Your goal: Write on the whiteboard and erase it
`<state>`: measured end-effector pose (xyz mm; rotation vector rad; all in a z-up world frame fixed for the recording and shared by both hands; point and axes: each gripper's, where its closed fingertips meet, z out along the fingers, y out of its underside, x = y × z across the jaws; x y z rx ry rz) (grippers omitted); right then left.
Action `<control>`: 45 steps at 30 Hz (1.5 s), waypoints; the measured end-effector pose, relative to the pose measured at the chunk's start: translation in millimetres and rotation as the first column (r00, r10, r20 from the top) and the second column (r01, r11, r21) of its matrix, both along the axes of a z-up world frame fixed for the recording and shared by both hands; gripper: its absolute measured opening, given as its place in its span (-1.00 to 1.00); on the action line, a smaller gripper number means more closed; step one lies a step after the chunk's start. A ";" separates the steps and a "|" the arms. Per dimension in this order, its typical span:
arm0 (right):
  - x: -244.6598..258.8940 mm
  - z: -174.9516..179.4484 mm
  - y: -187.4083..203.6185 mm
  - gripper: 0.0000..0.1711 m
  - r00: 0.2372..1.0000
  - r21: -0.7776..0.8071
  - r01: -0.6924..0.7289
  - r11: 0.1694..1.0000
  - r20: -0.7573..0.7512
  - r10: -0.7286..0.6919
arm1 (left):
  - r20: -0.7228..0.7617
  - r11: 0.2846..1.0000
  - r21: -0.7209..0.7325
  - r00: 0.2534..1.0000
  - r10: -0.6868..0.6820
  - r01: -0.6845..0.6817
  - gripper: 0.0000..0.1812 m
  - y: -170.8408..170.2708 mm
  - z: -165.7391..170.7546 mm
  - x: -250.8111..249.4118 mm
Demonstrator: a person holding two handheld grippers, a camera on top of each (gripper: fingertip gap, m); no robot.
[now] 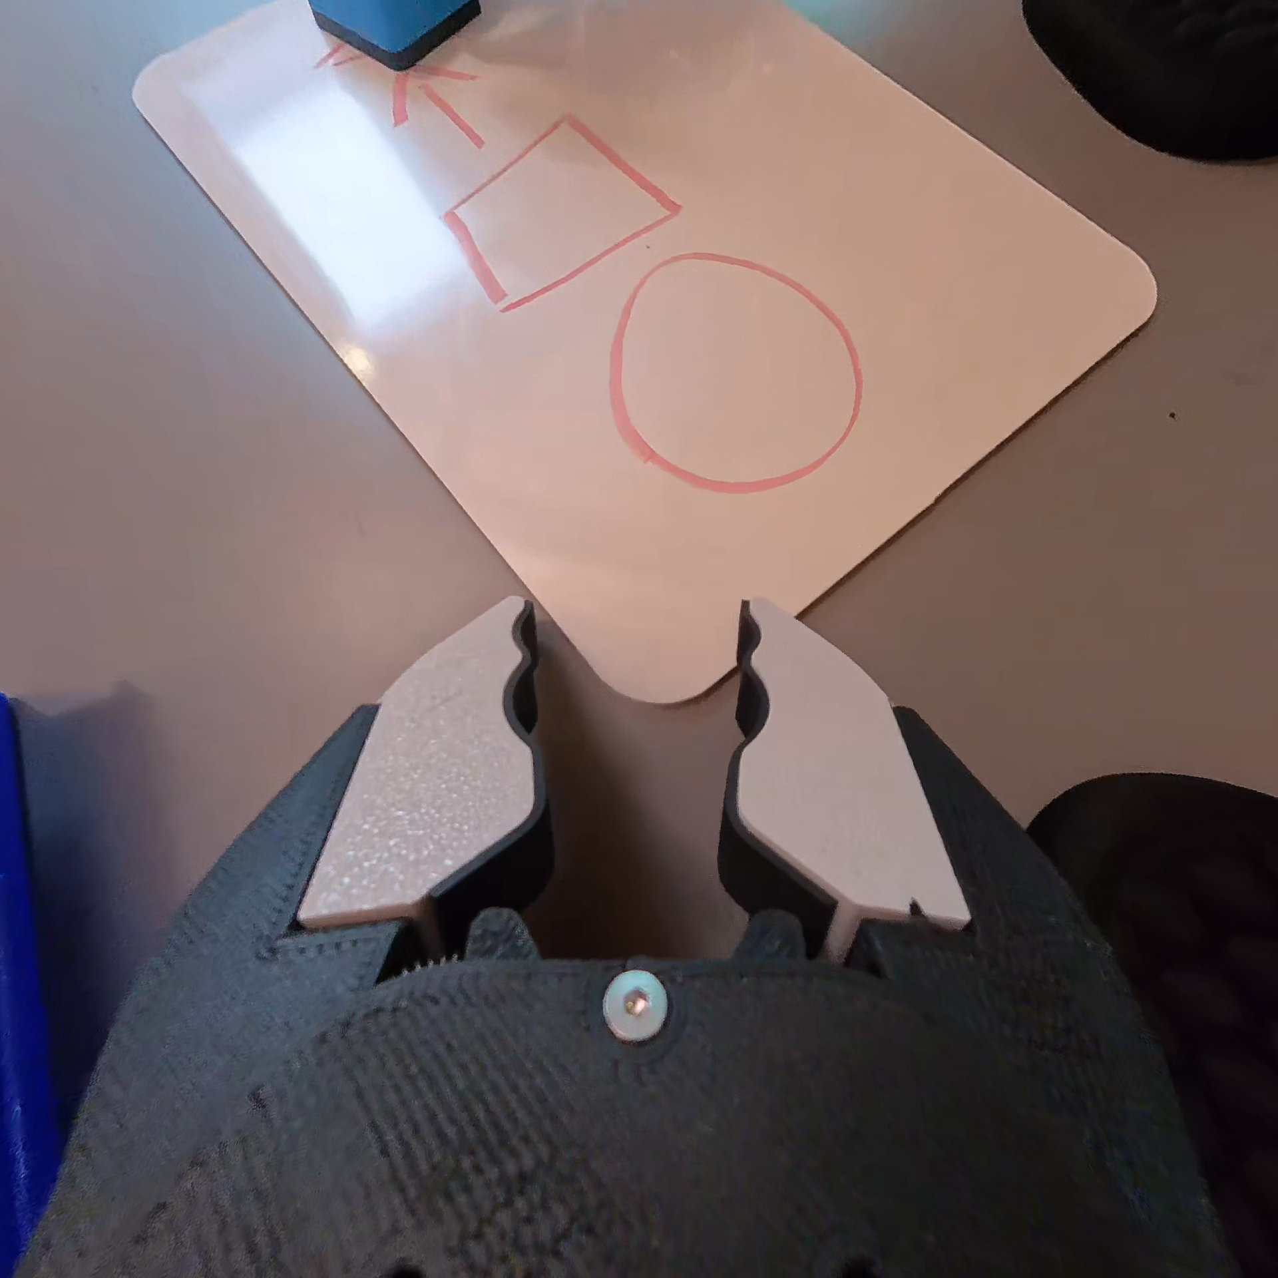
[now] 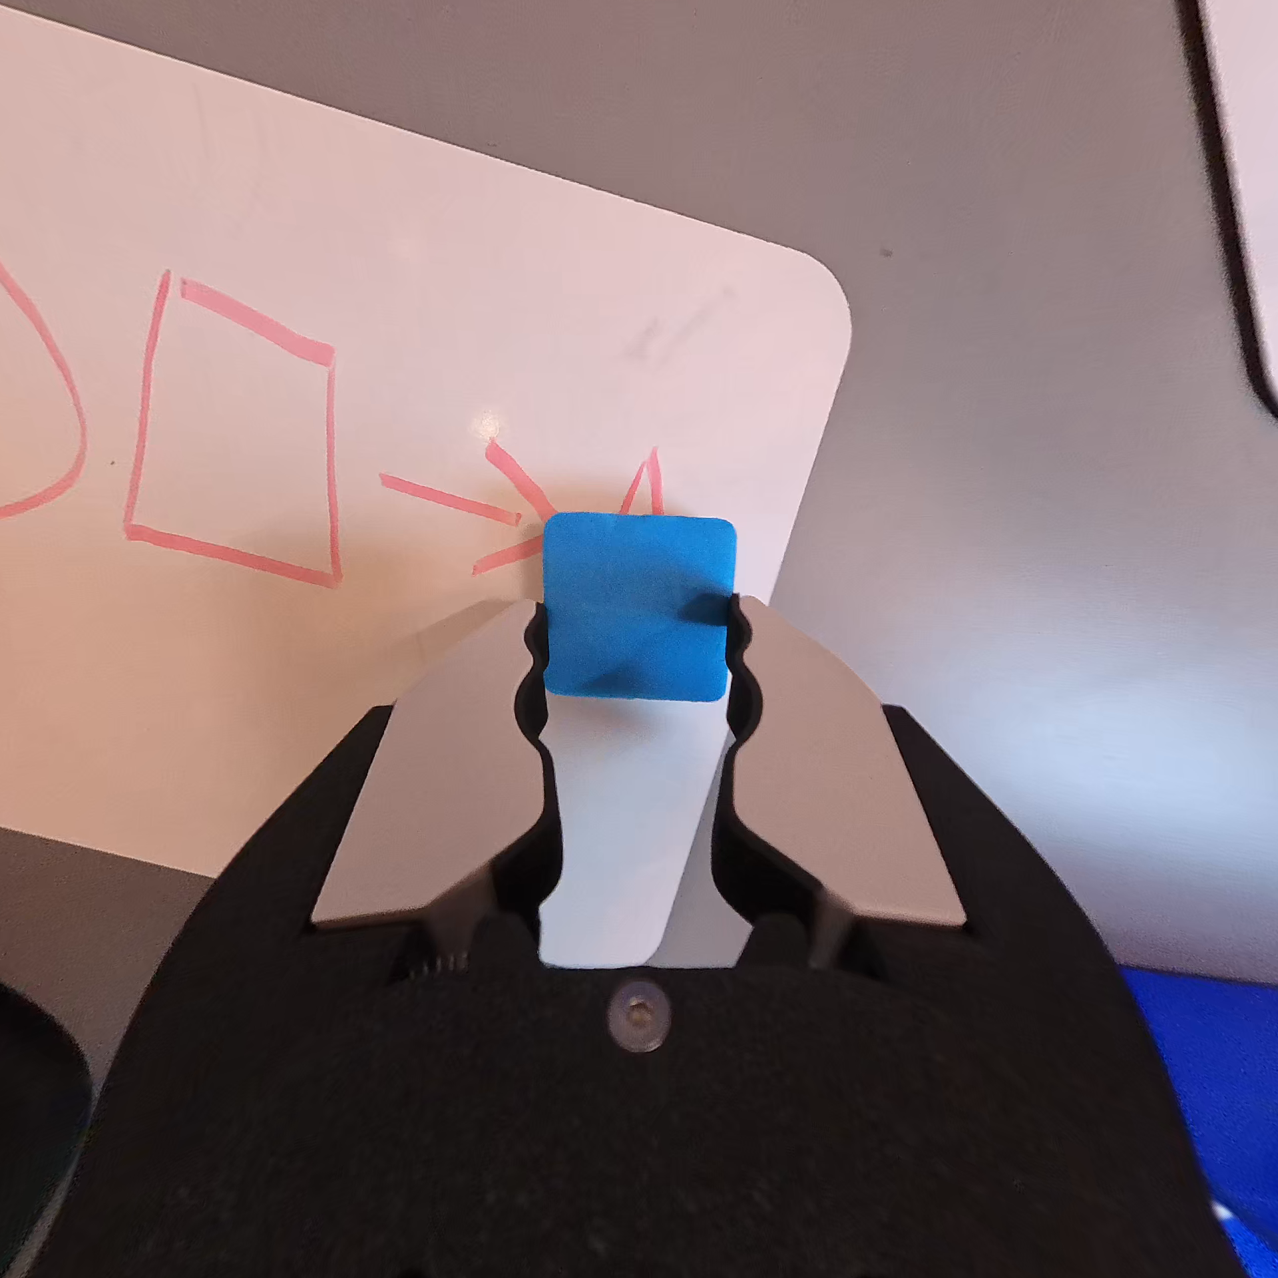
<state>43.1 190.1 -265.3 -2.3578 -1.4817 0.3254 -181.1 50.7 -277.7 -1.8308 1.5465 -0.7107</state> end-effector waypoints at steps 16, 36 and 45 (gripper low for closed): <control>-7.0 0.8 -20.3 -0.42 0.999 0.056 0.023 0.998 -0.047 -0.020 | -0.086 0.994 -0.032 0.991 -0.103 0.100 -0.25 -23.1 -4.7 0.6; 12.8 -0.6 -18.6 -0.44 0.989 0.034 0.125 0.992 -0.082 -0.122 | -0.082 0.996 -0.016 0.992 -0.091 0.090 -0.43 -27.2 -4.0 14.3; 22.8 2.6 -19.2 -0.43 0.991 0.025 0.123 0.992 -0.058 -0.121 | -0.078 0.995 -0.017 0.992 -0.098 0.097 -0.35 -30.3 -4.1 18.9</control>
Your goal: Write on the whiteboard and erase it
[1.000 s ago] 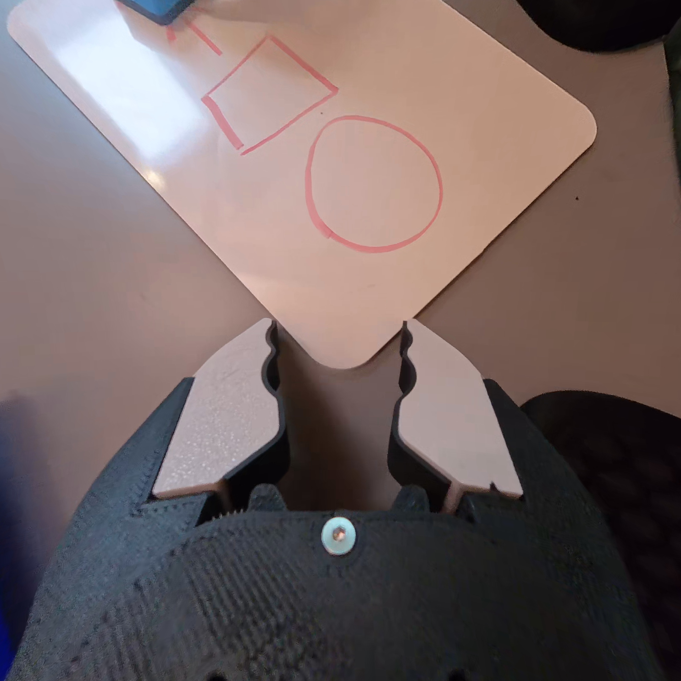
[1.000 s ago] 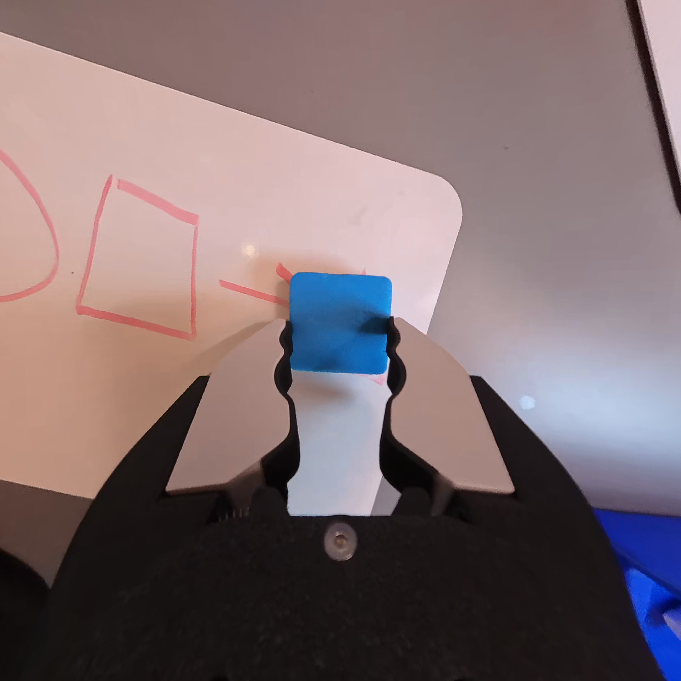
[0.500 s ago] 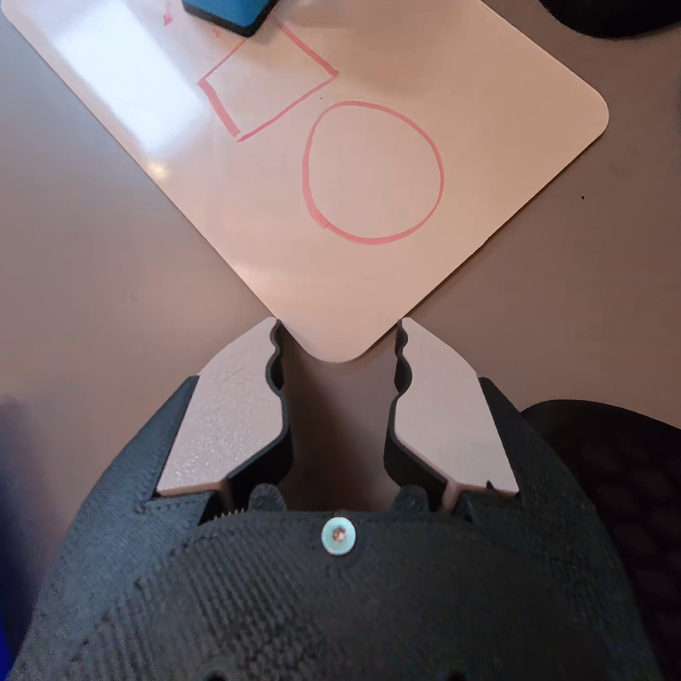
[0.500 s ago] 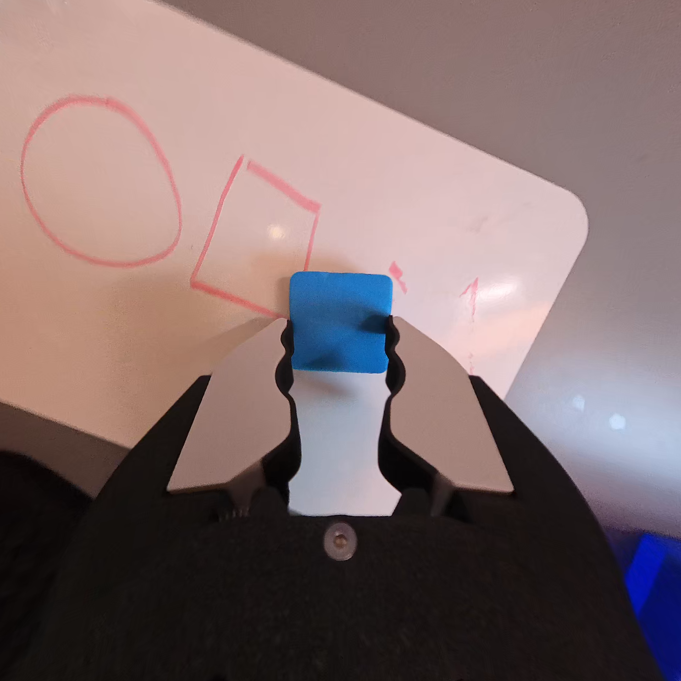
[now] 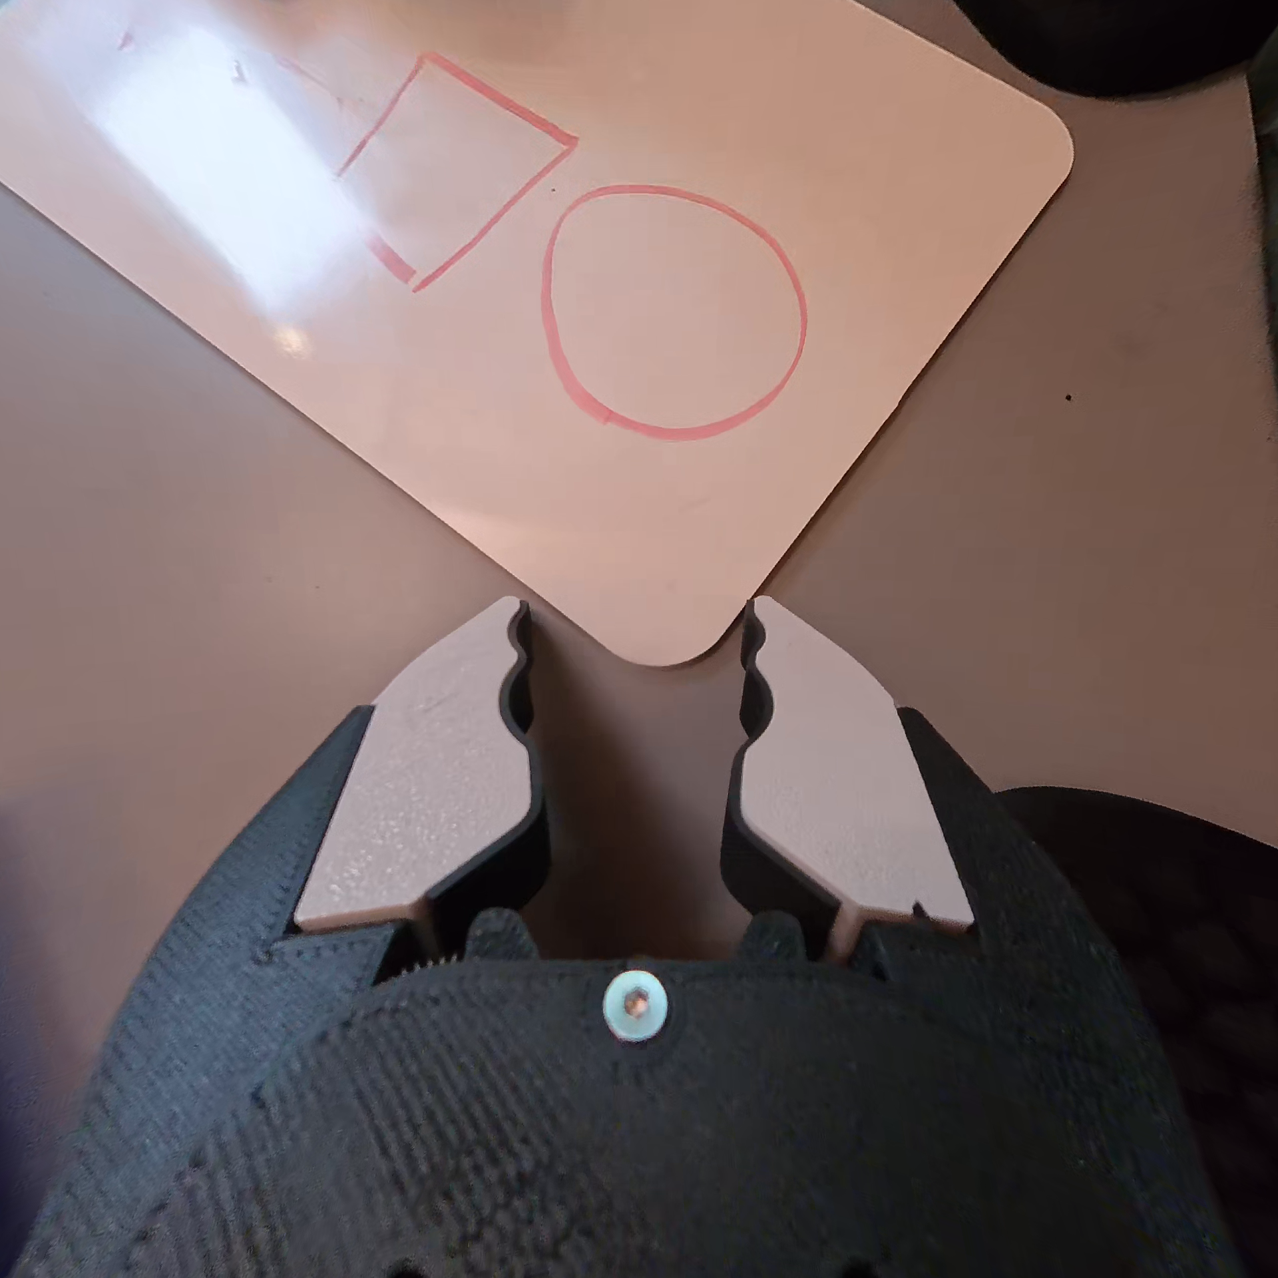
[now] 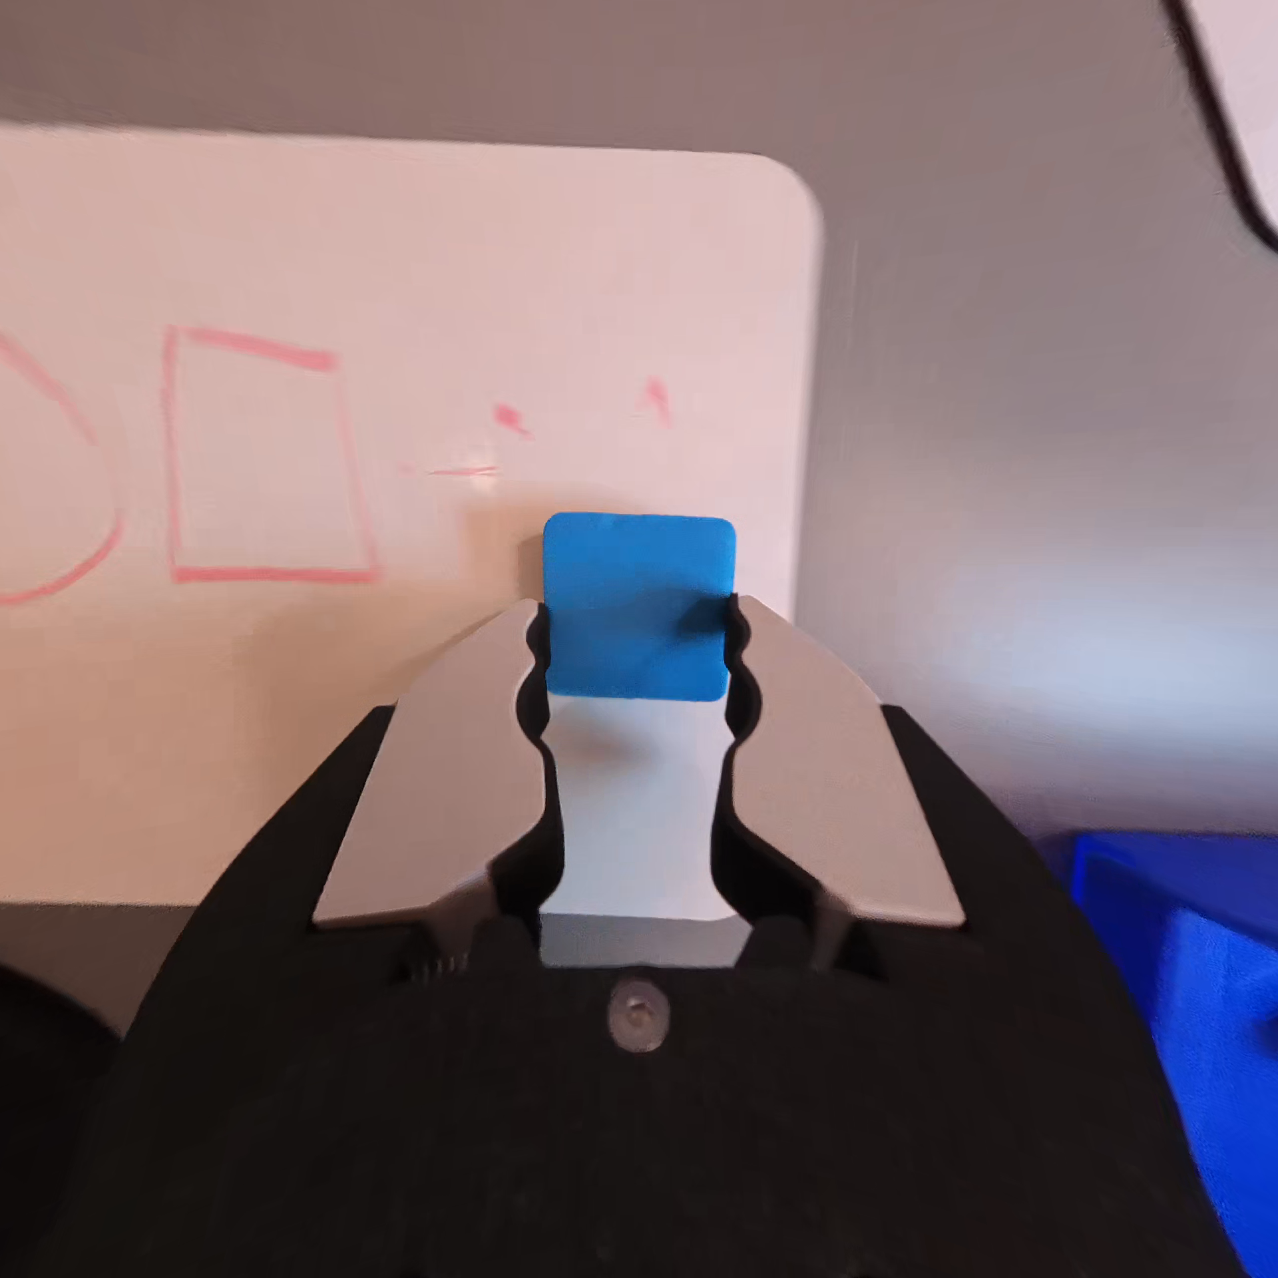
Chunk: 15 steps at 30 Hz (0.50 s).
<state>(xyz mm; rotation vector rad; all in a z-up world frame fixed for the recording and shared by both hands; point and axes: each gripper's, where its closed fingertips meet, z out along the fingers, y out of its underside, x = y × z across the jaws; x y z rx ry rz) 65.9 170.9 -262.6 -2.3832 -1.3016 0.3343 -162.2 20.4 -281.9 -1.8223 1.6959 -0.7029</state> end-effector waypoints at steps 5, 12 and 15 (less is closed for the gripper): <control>-58.0 -3.4 -22.9 -0.44 0.986 -0.022 -0.136 0.991 -0.101 0.133 | 0.005 1.000 -0.002 1.000 0.012 -0.012 -0.33 1.5 0.1 3.3; -25.3 -0.3 -6.3 -0.44 0.995 0.033 -0.091 0.995 0.034 0.090 | 0.012 1.000 0.005 1.000 0.009 -0.009 -0.37 -0.5 0.7 3.9; -13.7 -3.2 34.0 -0.44 0.996 -0.005 0.041 0.999 -0.073 -0.041 | 0.019 1.000 0.009 1.000 0.015 -0.016 -0.36 0.2 0.8 6.0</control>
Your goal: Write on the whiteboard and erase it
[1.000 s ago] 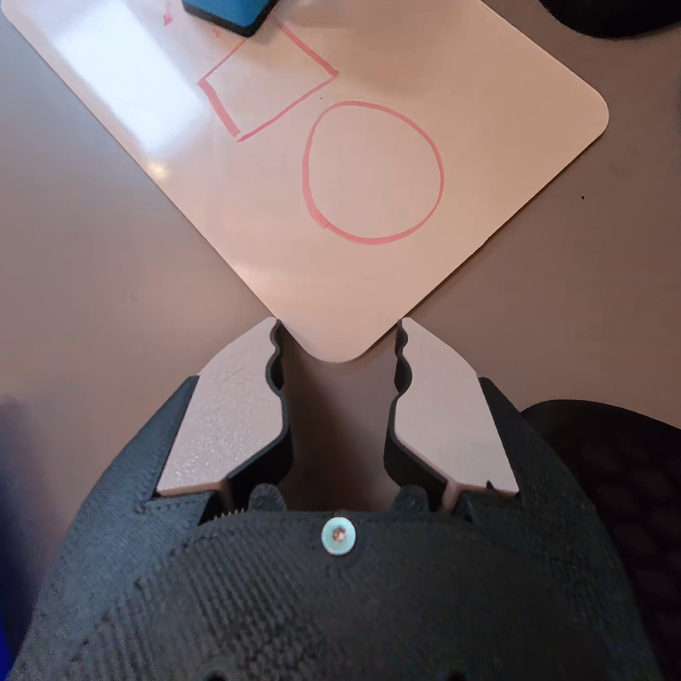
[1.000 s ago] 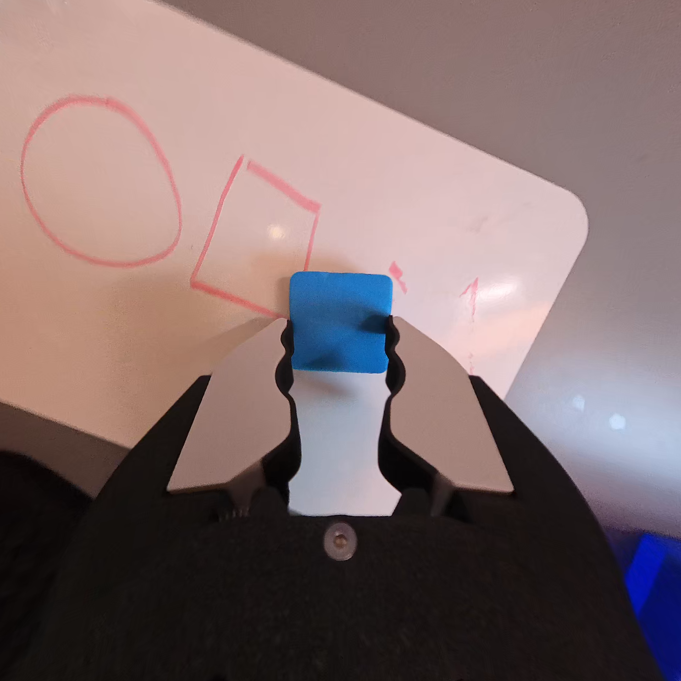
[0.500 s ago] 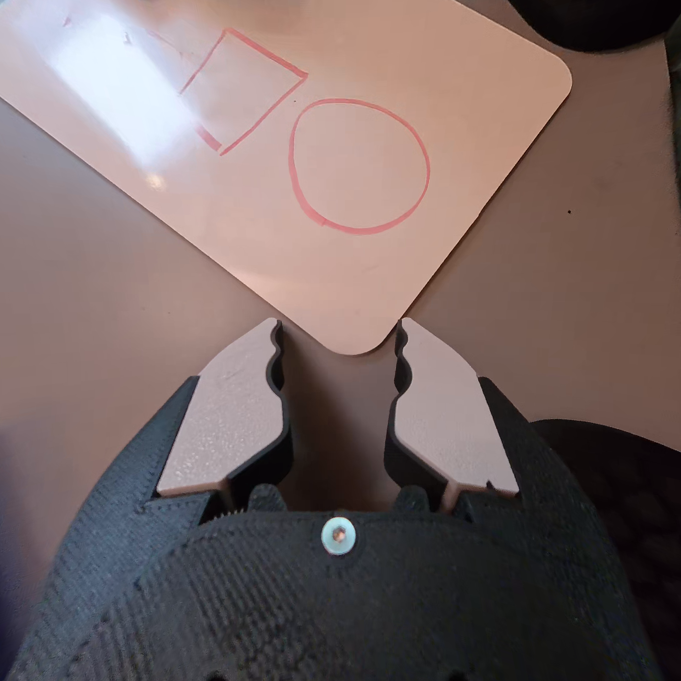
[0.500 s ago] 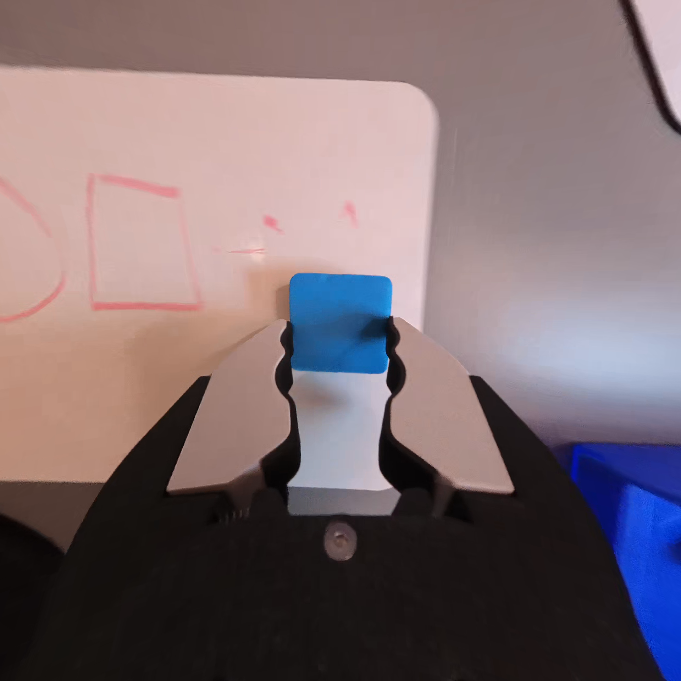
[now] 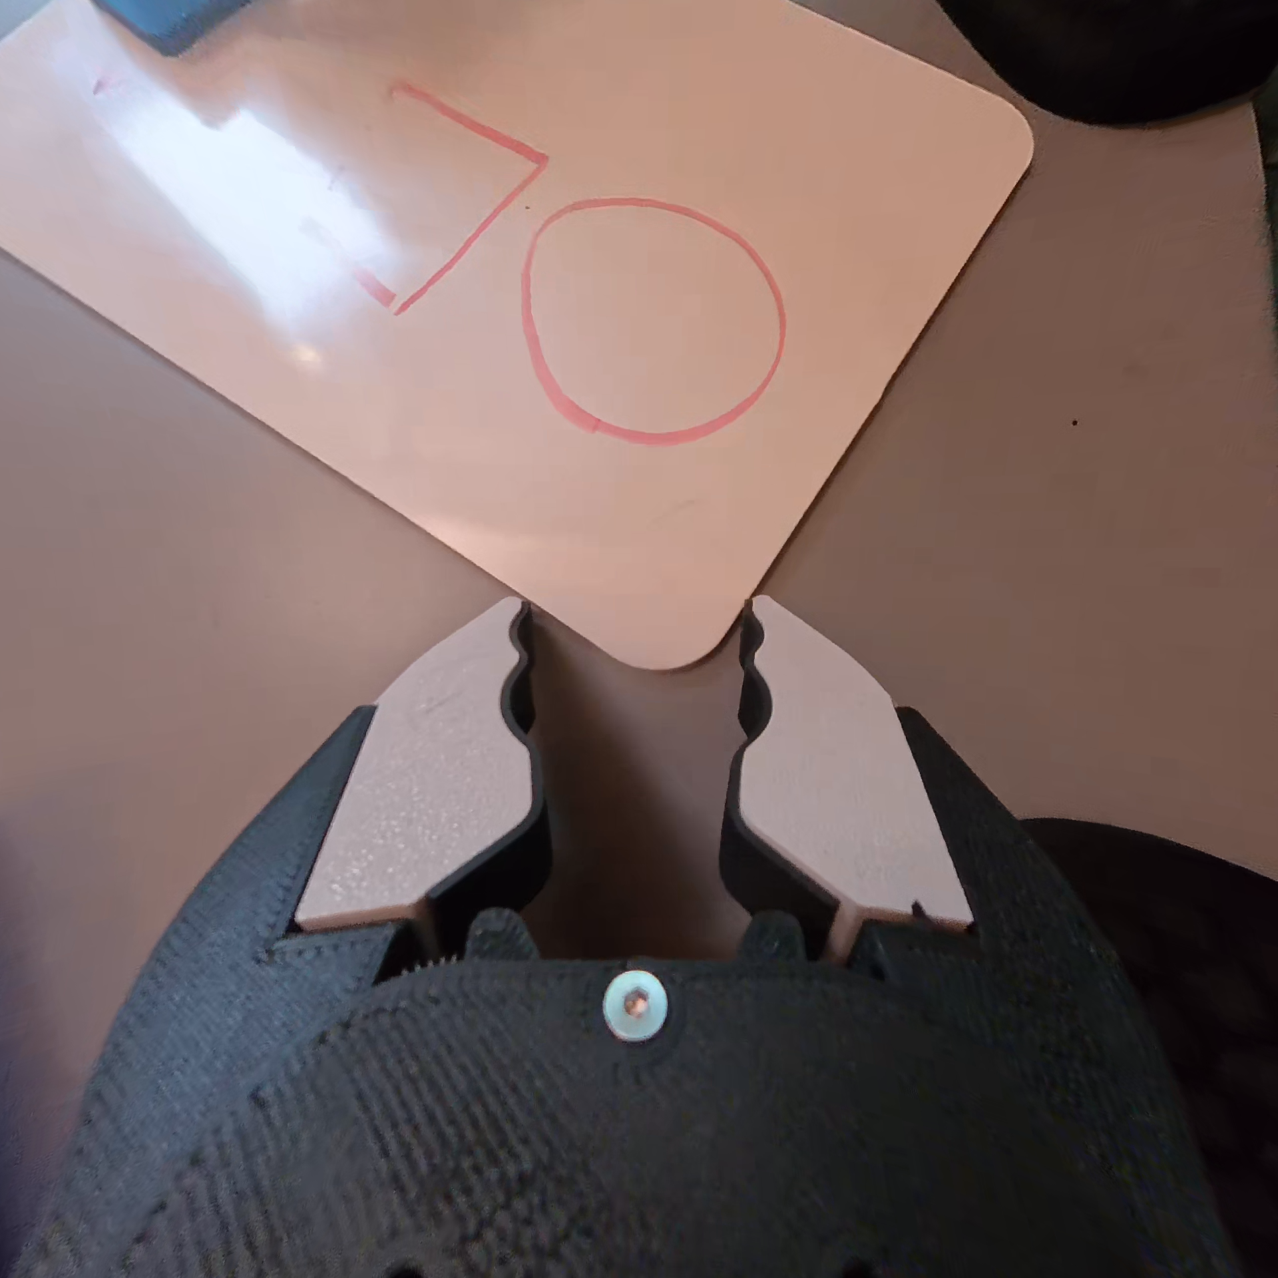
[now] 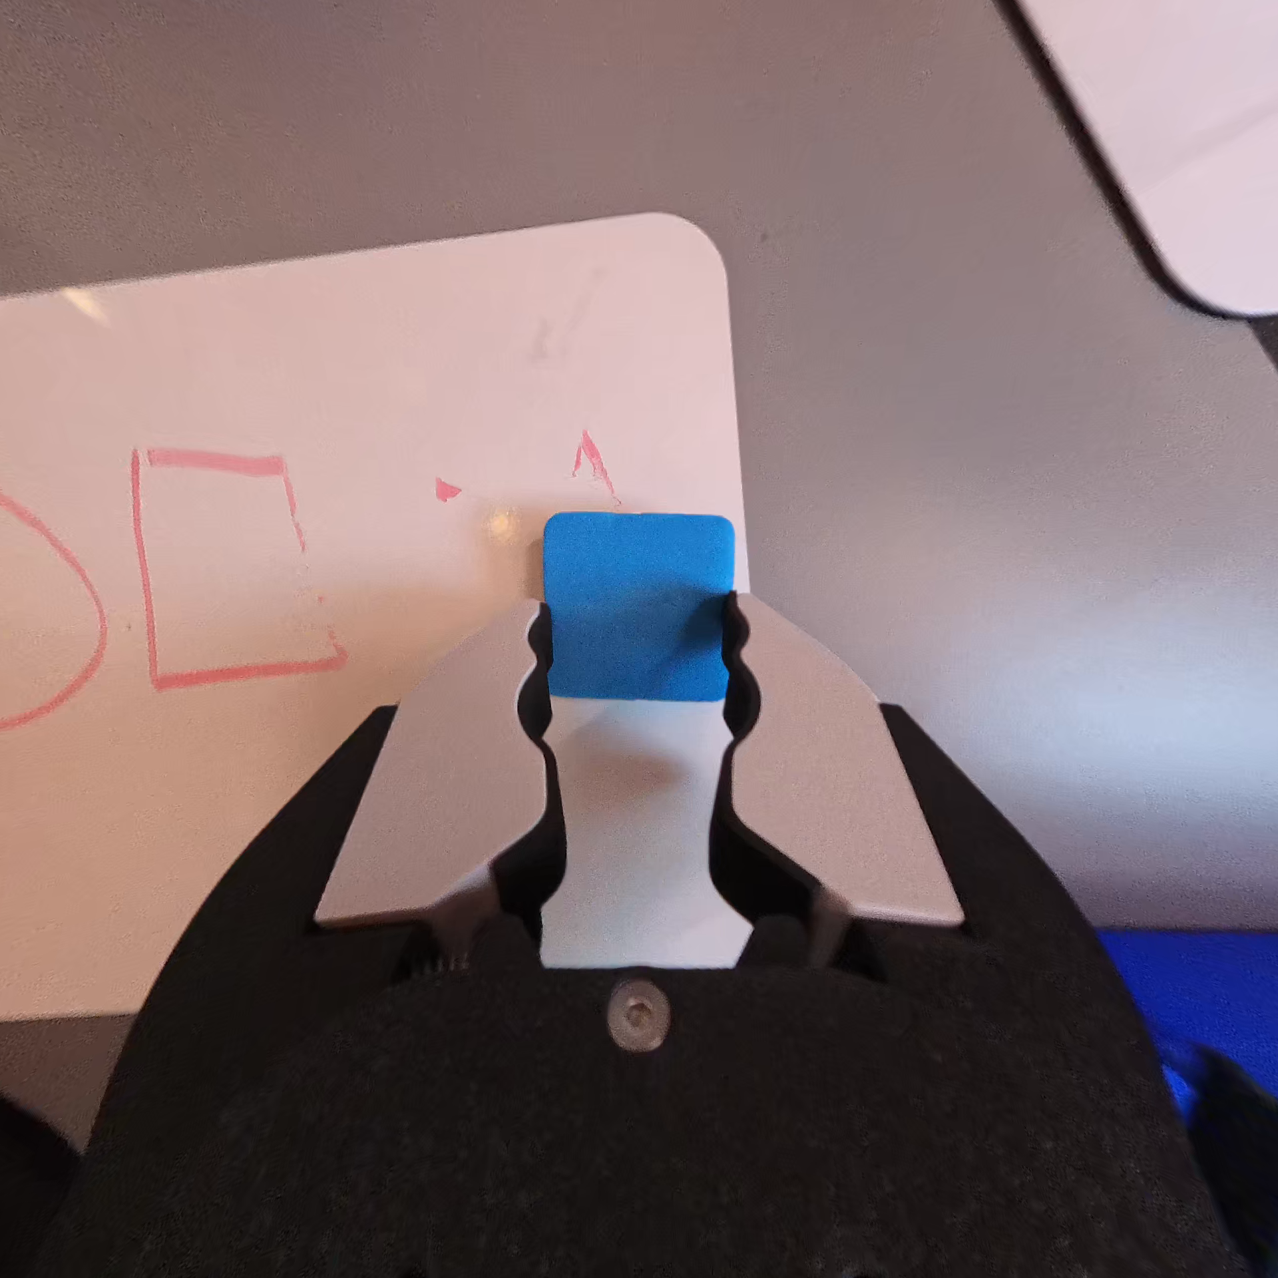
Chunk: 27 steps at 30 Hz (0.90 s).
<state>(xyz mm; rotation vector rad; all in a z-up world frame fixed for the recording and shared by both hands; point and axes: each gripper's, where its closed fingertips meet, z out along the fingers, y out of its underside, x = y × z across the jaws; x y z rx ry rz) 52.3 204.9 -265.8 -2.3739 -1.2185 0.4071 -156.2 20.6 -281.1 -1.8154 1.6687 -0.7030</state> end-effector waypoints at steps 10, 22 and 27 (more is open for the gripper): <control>-91.1 0.7 -132.4 -0.44 0.913 0.009 -0.408 0.913 0.030 0.408 | 0.007 1.000 0.008 1.000 0.007 -0.007 -0.39 0.0 0.7 2.1; -82.0 1.4 -157.5 -0.44 0.919 0.029 -0.393 0.919 0.036 0.392 | 0.031 0.999 0.027 0.999 0.028 -0.029 -0.37 3.6 1.4 8.1; -22.5 0.7 -82.6 -0.44 0.996 0.019 -0.086 0.996 -0.001 0.086 | 0.036 0.999 0.036 0.999 0.037 -0.038 -0.38 4.5 1.5 10.2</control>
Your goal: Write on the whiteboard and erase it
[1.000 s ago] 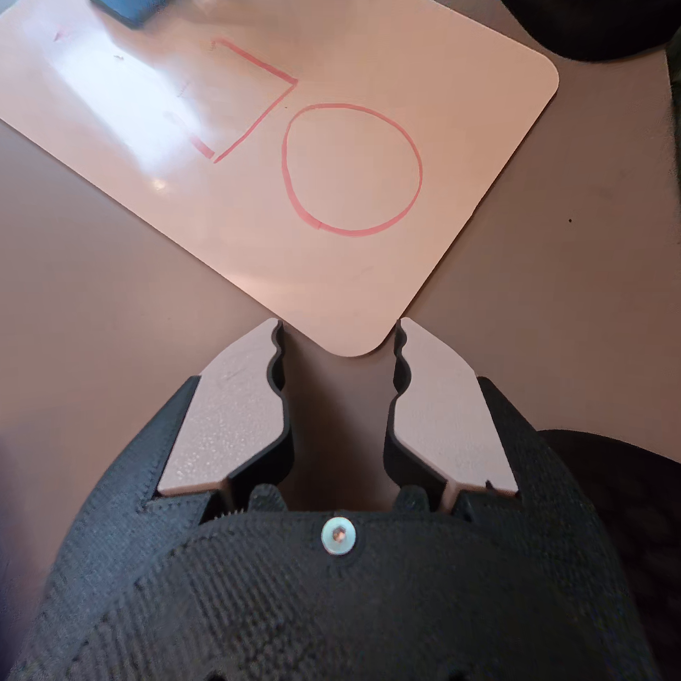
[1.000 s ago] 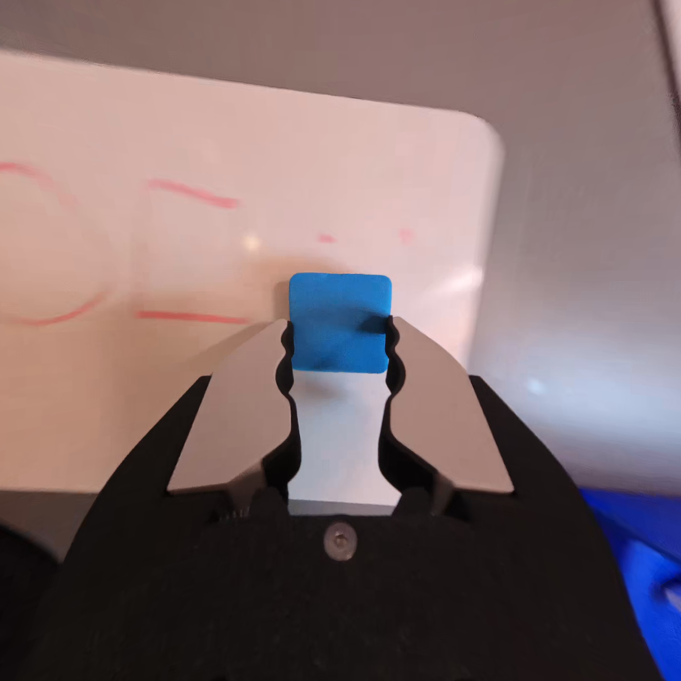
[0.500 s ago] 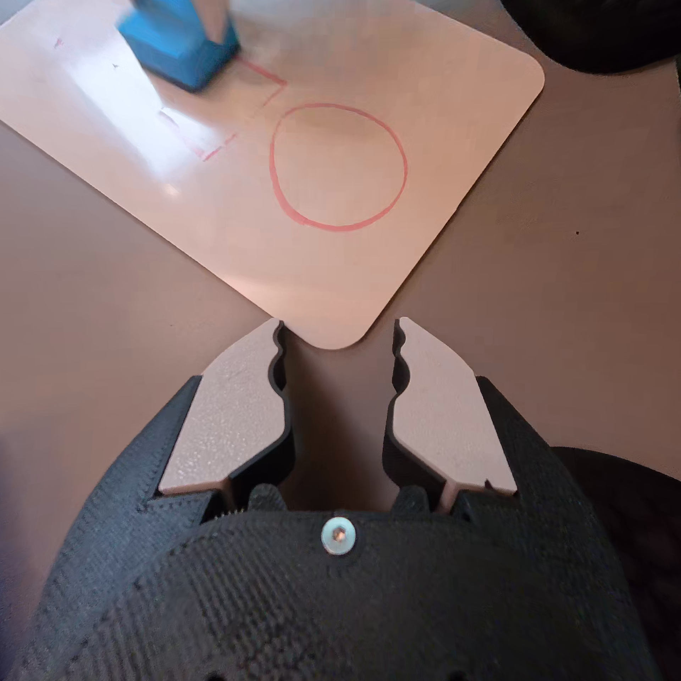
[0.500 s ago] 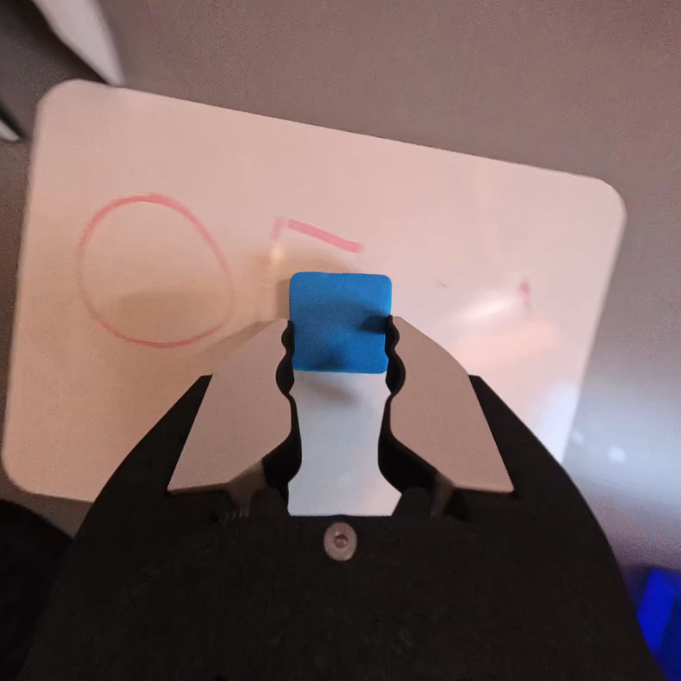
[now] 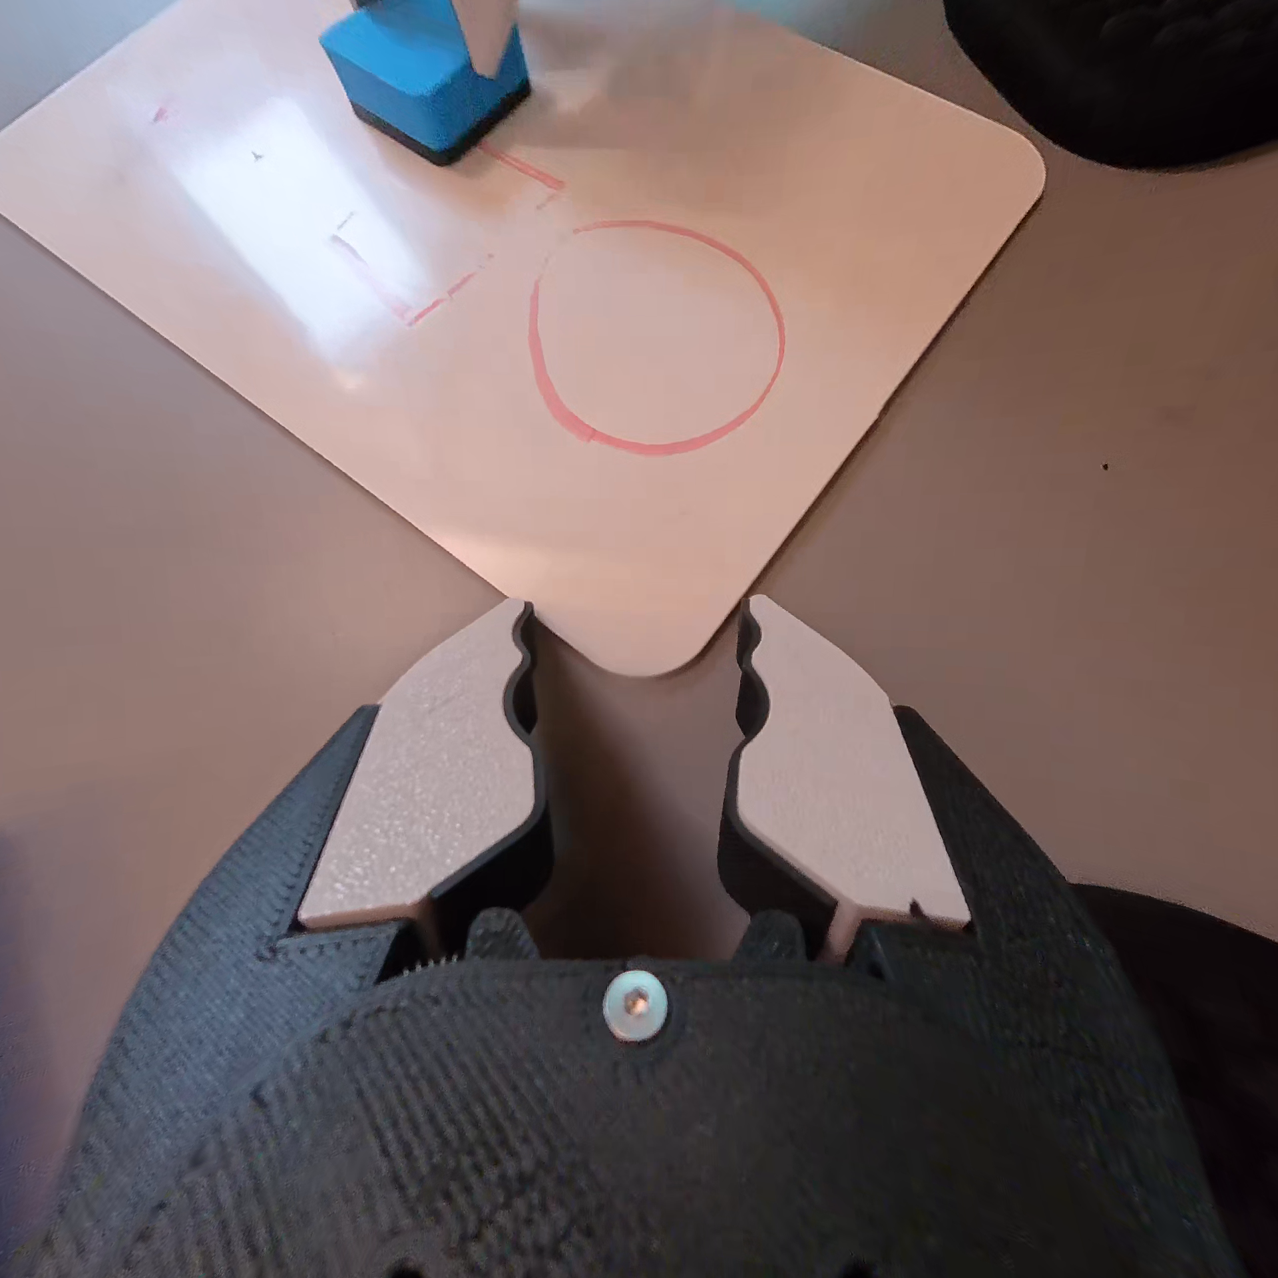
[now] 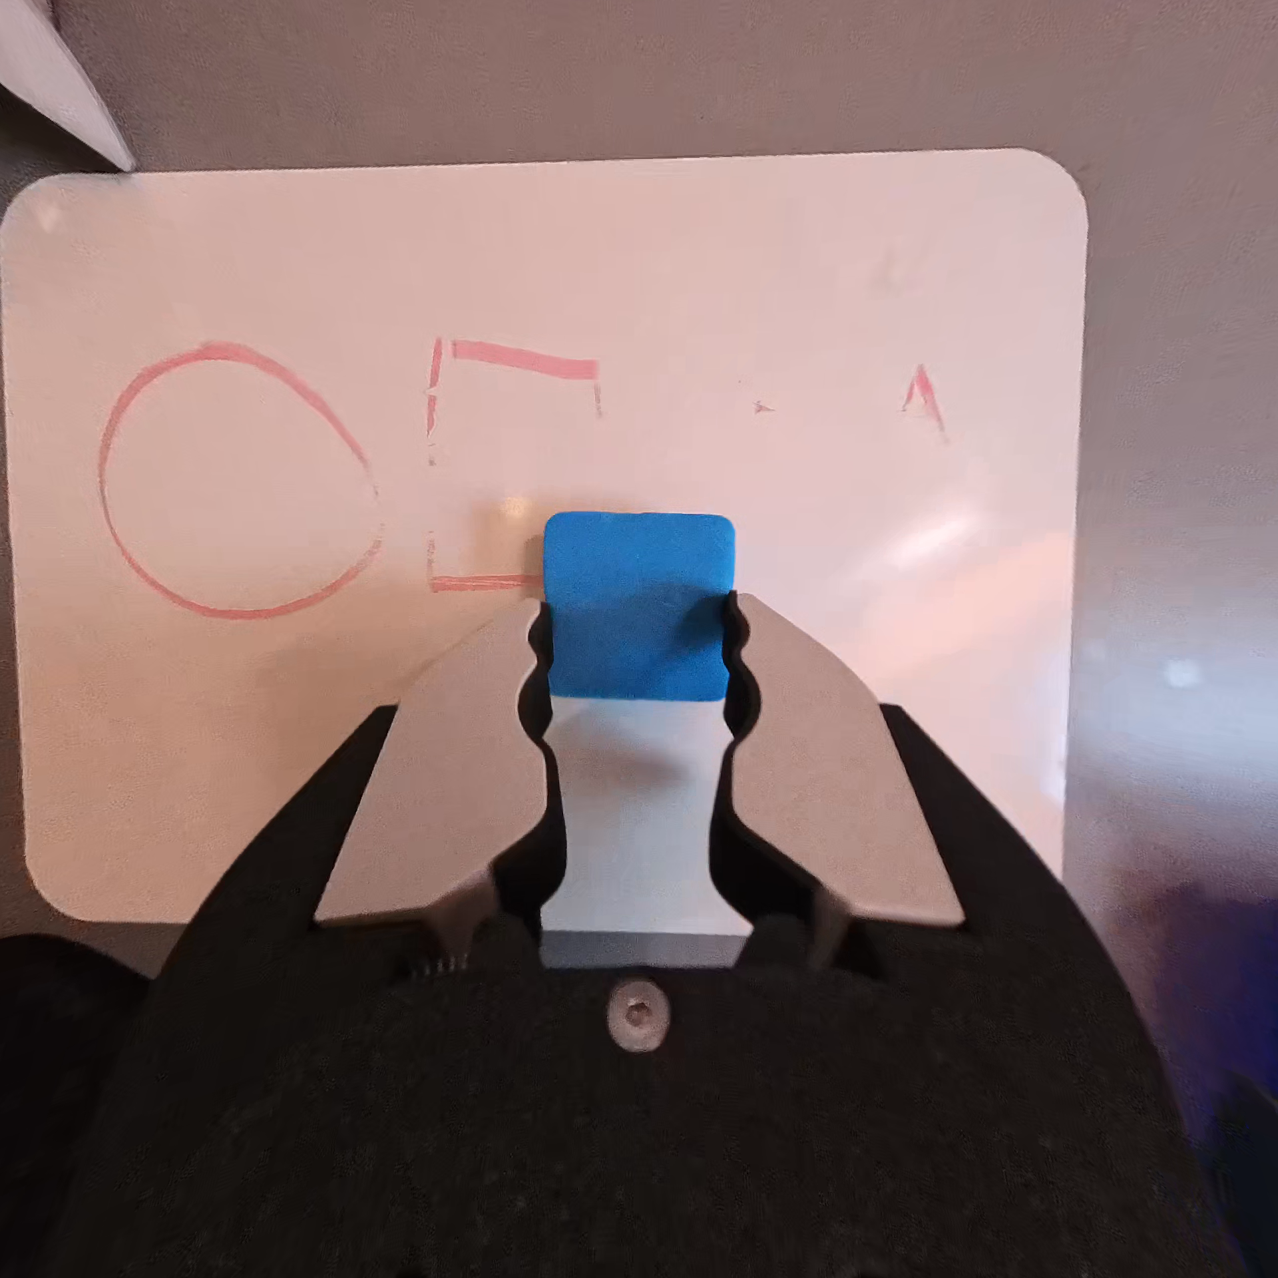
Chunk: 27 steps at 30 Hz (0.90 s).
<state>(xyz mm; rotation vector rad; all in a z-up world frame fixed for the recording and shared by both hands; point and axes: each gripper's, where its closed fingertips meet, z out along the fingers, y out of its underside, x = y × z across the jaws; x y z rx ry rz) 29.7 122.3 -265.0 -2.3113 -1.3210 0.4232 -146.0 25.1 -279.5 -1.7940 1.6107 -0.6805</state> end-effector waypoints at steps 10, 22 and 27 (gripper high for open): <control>-57.9 0.8 -58.8 -0.44 0.972 0.024 -0.235 0.972 -0.001 0.235 | 0.003 1.000 0.007 1.000 0.005 -0.005 -0.39 0.8 -0.2 1.4; -109.4 1.4 -146.5 -0.44 0.882 0.019 -0.457 0.889 -0.119 0.456 | 0.008 1.000 0.004 1.000 0.015 -0.015 -0.38 2.5 -0.5 3.2; -49.2 1.8 -71.9 -0.44 0.973 0.069 -0.229 0.971 -0.001 0.230 | 0.008 1.000 0.006 1.000 0.016 -0.016 -0.39 2.4 -0.5 3.2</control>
